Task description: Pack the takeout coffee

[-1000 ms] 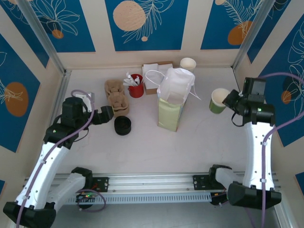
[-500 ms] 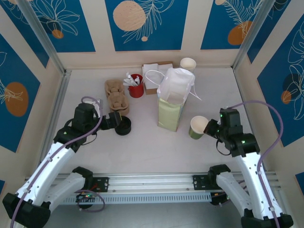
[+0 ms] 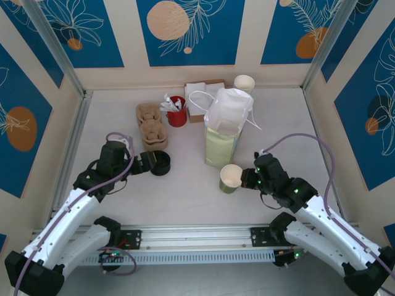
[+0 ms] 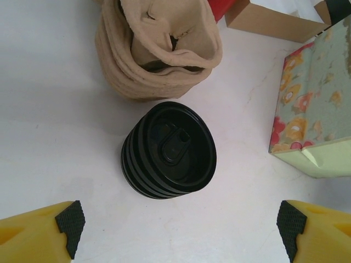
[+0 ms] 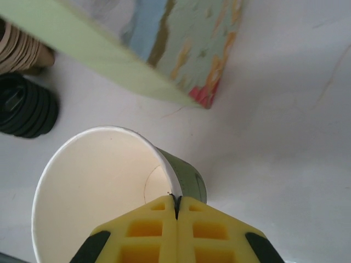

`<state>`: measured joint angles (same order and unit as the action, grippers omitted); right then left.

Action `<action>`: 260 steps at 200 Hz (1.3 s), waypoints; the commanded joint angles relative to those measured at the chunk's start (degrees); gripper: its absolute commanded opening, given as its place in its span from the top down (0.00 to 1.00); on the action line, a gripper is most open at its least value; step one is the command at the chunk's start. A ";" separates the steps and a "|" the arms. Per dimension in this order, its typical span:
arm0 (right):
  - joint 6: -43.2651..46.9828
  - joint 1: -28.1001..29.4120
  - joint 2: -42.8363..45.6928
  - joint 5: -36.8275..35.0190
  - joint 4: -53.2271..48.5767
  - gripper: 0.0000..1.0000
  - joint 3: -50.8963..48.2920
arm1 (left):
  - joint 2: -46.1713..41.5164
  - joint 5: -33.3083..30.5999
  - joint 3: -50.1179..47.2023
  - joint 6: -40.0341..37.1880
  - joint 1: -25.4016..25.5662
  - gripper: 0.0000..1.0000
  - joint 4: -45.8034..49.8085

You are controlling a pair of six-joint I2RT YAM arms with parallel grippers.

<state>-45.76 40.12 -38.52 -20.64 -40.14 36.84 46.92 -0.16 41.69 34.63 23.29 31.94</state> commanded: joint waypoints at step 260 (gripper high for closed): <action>-5.63 17.84 -24.08 -11.51 20.94 1.00 4.85 | 16.75 -2.16 2.60 0.38 0.97 0.26 -4.51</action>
<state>-51.20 57.74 -60.86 -29.61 -21.98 39.07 62.98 -1.98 42.09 35.86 23.55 28.49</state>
